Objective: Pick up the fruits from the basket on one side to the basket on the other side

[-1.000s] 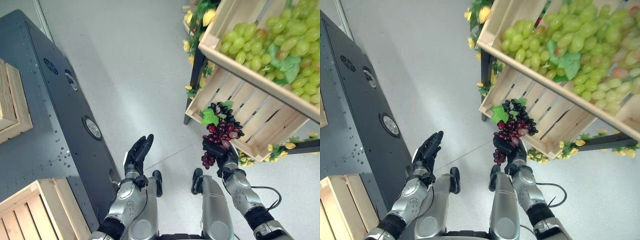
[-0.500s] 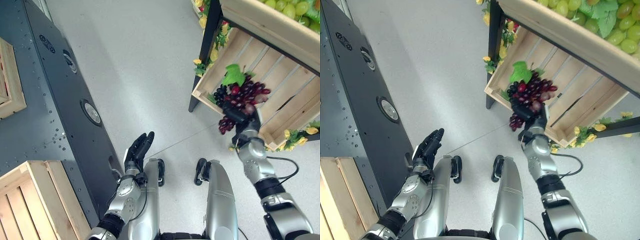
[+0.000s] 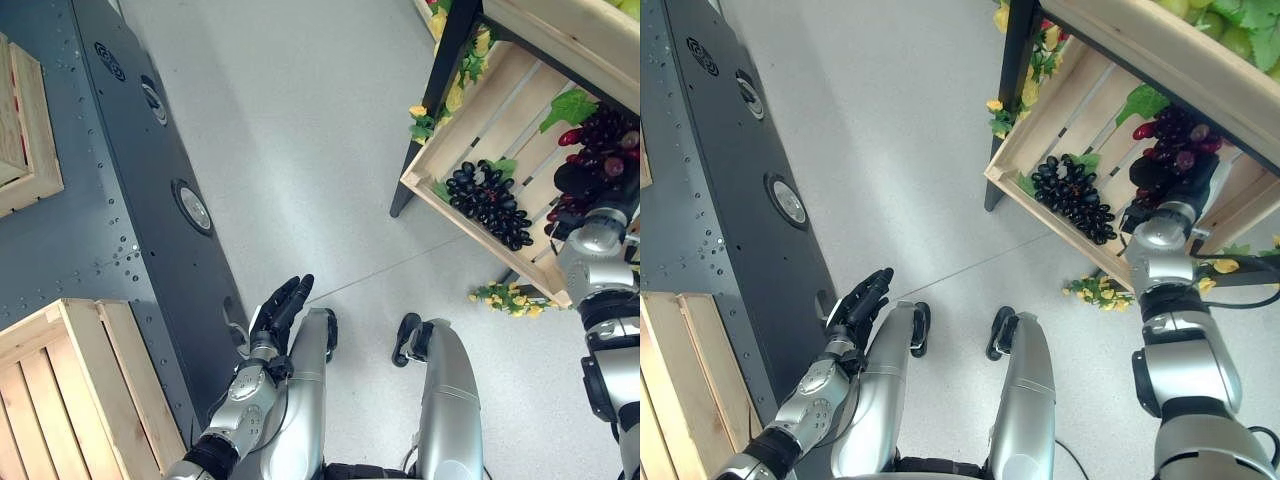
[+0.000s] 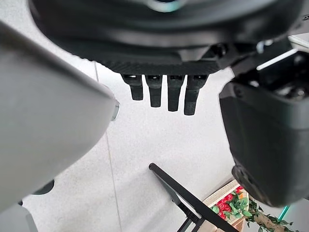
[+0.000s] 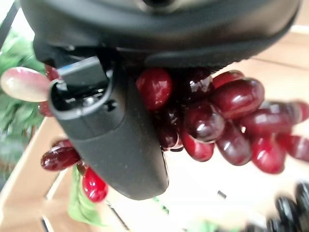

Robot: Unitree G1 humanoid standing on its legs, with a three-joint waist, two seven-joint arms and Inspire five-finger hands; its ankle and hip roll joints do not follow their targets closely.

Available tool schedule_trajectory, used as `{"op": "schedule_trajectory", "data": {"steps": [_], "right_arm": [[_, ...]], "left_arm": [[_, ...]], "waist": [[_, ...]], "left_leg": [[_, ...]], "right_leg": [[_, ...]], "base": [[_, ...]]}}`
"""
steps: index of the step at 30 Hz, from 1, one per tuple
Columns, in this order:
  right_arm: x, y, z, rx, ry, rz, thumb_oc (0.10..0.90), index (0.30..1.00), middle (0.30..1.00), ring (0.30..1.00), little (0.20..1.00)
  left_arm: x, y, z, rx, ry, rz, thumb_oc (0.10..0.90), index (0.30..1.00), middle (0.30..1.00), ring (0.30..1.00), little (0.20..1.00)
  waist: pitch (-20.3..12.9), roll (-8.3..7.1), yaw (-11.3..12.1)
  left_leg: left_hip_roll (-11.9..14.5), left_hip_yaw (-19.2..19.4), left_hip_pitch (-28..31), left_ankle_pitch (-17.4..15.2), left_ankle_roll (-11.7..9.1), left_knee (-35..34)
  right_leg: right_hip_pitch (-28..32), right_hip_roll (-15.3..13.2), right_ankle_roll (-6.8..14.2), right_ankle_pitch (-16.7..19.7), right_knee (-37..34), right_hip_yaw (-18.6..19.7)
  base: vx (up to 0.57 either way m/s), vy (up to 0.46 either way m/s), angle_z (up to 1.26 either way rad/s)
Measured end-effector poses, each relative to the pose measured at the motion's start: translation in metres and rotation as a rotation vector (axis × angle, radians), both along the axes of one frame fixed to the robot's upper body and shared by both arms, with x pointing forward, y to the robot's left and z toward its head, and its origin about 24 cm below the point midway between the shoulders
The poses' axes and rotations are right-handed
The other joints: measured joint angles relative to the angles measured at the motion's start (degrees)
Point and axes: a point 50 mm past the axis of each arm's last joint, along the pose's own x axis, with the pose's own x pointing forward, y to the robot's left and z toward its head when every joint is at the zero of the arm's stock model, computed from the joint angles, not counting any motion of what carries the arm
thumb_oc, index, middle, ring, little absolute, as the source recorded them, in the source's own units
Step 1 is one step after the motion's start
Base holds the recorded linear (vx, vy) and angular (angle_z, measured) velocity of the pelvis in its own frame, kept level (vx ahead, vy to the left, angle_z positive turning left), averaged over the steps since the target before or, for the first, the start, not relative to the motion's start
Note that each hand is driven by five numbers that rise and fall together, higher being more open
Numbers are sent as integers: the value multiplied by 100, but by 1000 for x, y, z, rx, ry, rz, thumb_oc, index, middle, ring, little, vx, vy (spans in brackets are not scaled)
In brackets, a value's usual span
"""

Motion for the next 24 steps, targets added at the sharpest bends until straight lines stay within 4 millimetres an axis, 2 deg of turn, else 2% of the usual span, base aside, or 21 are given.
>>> {"op": "schedule_trajectory", "data": {"steps": [2, 3, 9, 18, 24], "right_arm": [[0, -2, 8, -61, 24, -28, 400, 300, 300, 300, 300], [2, -1, 15, -136, 66, -49, 800, 900, 900, 900, 900], [7, 4, 33, -256, 114, -69, 800, 900, 900, 900, 900], [5, -3, 26, -269, 175, -108, 800, 900, 900, 900, 900], [3, -9, 20, -247, 199, -128, 800, 900, 900, 900, 900]], "left_arm": [[-1, 1, 0, 2, 2, -1, 800, 900, 900, 900, 900], [-1, 2, 0, 6, -1, 0, 800, 900, 900, 900, 900], [-2, 1, 1, 12, -18, -19, 800, 900, 900, 900, 900], [0, -1, 4, 8, -33, -31, 800, 900, 900, 900, 900], [2, -2, 6, 8, -37, -32, 800, 900, 900, 900, 900]], "waist": [[-1, 6, 38], [-1, 8, 46], [-1, 39, 66], [-3, 55, 187], [-3, 55, 186]], "left_leg": [[0, 7, 7, -3, -5, -34], [-4, 9, 8, 2, -9, -69], [-33, 10, 23, 21, -34, -171], [-79, -5, 109, 68, -52, -363], [-95, 7, 259, 79, -49, -452]], "right_leg": [[4, -2, -15, 4, -25, -5], [5, -1, -12, 8, -62, -11], [27, -34, -8, 9, -137, -34], [109, -64, 5, 18, -276, -82], [247, -85, 5, 16, -338, -91]], "base": [[0, 0, 0], [0, 0, 0], [-2, 6, 2], [-2, 6, 3], [0, 0, 0]]}}
